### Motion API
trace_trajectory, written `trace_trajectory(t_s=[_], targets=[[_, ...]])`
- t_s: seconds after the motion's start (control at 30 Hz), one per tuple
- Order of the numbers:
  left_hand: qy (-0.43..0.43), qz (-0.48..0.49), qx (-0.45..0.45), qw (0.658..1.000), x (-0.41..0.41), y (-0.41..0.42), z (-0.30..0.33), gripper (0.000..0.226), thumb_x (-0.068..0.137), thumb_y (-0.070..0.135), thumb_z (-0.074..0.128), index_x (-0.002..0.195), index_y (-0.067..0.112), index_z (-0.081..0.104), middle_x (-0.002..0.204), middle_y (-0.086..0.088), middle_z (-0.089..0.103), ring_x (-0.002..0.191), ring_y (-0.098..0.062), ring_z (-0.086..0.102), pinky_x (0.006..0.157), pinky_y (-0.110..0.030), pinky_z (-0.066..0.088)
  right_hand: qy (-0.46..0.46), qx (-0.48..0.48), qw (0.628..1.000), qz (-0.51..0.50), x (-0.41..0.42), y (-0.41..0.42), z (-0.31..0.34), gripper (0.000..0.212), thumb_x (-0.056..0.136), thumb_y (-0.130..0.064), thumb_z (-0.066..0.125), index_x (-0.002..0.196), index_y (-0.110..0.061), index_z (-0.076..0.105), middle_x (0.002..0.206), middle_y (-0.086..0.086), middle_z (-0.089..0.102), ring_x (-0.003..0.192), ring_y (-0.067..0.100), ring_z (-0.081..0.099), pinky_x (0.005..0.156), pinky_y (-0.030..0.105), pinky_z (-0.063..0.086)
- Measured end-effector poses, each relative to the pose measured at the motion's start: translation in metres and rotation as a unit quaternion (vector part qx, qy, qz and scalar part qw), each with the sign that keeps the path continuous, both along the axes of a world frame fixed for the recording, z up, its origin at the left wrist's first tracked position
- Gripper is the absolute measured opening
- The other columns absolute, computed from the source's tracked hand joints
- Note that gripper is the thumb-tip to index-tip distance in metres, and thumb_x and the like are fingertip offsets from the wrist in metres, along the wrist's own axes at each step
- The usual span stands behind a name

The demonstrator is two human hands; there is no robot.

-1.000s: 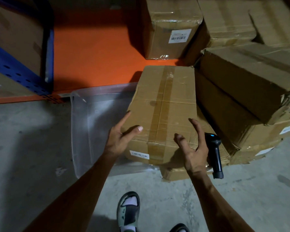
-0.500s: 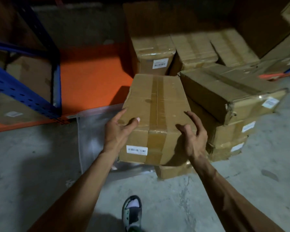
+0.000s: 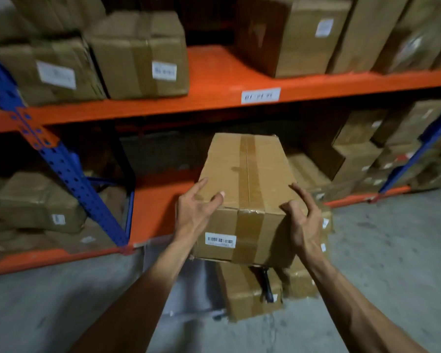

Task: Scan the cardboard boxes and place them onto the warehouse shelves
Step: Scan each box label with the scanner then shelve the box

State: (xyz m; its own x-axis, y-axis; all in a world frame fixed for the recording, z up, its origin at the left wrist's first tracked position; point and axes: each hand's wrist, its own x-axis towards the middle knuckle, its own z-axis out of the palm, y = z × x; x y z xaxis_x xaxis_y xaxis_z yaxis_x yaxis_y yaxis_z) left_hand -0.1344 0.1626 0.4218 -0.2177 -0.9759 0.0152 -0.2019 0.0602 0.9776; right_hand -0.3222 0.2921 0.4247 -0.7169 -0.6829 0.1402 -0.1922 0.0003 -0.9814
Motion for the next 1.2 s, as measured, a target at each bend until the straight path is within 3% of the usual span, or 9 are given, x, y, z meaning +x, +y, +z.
trace_trajectory(t_s=[0.07,0.13,0.2,0.27,0.5,0.63,0.87,1.03,1.2], targets=[[0.011,-0.008,-0.025,1.0,-0.008,0.014,0.034,0.07,0.065,0.057,0.077,0.129,0.036,0.06,0.073,-0.019,0.072,0.059,-0.026,0.064,0.067,-0.045,0.058,0.011,-0.014,1.0,-0.012,-0.007,0.018,0.039,0.066,0.076,-0.032,0.058,0.141,-0.021,0.062,0.123,-0.011,0.062,0.094,-0.028,0.052,0.077,0.012,0.045],[0.02,-0.01,-0.05,0.998,-0.013,0.026,0.068,0.07,0.065,0.057,0.078,0.13,0.036,0.06,0.079,-0.015,0.075,0.071,-0.036,0.071,0.07,-0.05,0.059,0.018,-0.037,0.999,-0.022,-0.014,0.032,0.072,0.065,0.075,-0.033,0.059,0.139,-0.024,0.064,0.127,-0.009,0.063,0.104,-0.014,0.057,0.083,0.023,0.044],[0.021,-0.009,-0.083,0.996,-0.017,0.038,0.105,0.073,0.064,0.057,0.077,0.13,0.032,0.062,0.071,-0.002,0.075,0.067,-0.029,0.071,0.064,-0.043,0.059,0.033,-0.059,0.997,-0.034,-0.02,0.043,0.102,0.063,0.073,-0.033,0.06,0.136,-0.026,0.067,0.129,-0.004,0.066,0.111,0.003,0.06,0.084,0.026,0.044],[0.035,-0.009,-0.118,0.992,-0.019,0.047,0.141,0.072,0.064,0.053,0.076,0.13,0.026,0.064,0.066,0.007,0.072,0.058,-0.016,0.068,0.059,-0.032,0.055,0.036,-0.079,0.995,-0.04,-0.024,0.051,0.131,0.063,0.072,-0.034,0.06,0.134,-0.028,0.067,0.121,-0.003,0.069,0.1,0.0,0.062,0.078,0.021,0.045],[0.077,-0.001,-0.196,0.978,-0.003,0.047,0.245,0.068,0.075,0.041,0.079,0.135,0.017,0.059,0.116,0.001,0.07,0.096,-0.008,0.068,0.083,-0.03,0.059,0.052,-0.16,0.985,-0.029,-0.018,0.034,0.222,0.058,0.074,-0.038,0.06,0.131,-0.037,0.067,0.1,-0.013,0.069,0.093,0.014,0.065,0.075,0.036,0.052],[0.098,0.023,-0.242,0.965,0.016,0.018,0.292,0.063,0.082,0.03,0.079,0.138,0.015,0.055,0.113,-0.001,0.069,0.09,-0.008,0.07,0.076,-0.028,0.06,0.073,-0.209,0.975,0.018,-0.004,-0.009,0.272,0.062,0.076,-0.036,0.059,0.137,-0.03,0.065,0.105,-0.022,0.062,0.095,0.006,0.06,0.073,0.034,0.051],[0.092,0.087,-0.294,0.947,0.055,-0.08,0.344,0.07,0.076,0.045,0.076,0.137,0.017,0.057,0.097,0.02,0.064,0.079,0.016,0.061,0.074,-0.019,0.057,0.093,-0.237,0.965,0.069,0.021,-0.138,0.326,0.062,0.074,-0.04,0.06,0.135,-0.031,0.066,0.115,-0.003,0.064,0.102,0.003,0.056,0.073,0.031,0.046],[0.091,0.104,-0.288,0.948,0.074,-0.181,0.369,0.075,0.07,0.047,0.071,0.137,0.016,0.057,0.072,0.021,0.061,0.068,-0.008,0.065,0.071,-0.033,0.06,0.094,-0.236,0.965,0.067,0.037,-0.255,0.346,0.064,0.069,-0.047,0.06,0.131,-0.033,0.07,0.12,-0.001,0.068,0.112,0.021,0.059,0.084,0.037,0.046],[0.081,0.121,-0.275,0.95,0.082,-0.286,0.384,0.073,0.072,0.049,0.071,0.135,0.016,0.059,0.07,0.02,0.054,0.067,-0.002,0.062,0.074,-0.036,0.06,0.081,-0.213,0.971,0.071,0.047,-0.361,0.366,0.064,0.069,-0.045,0.06,0.13,-0.032,0.071,0.12,0.001,0.066,0.109,0.02,0.057,0.083,0.035,0.041]])
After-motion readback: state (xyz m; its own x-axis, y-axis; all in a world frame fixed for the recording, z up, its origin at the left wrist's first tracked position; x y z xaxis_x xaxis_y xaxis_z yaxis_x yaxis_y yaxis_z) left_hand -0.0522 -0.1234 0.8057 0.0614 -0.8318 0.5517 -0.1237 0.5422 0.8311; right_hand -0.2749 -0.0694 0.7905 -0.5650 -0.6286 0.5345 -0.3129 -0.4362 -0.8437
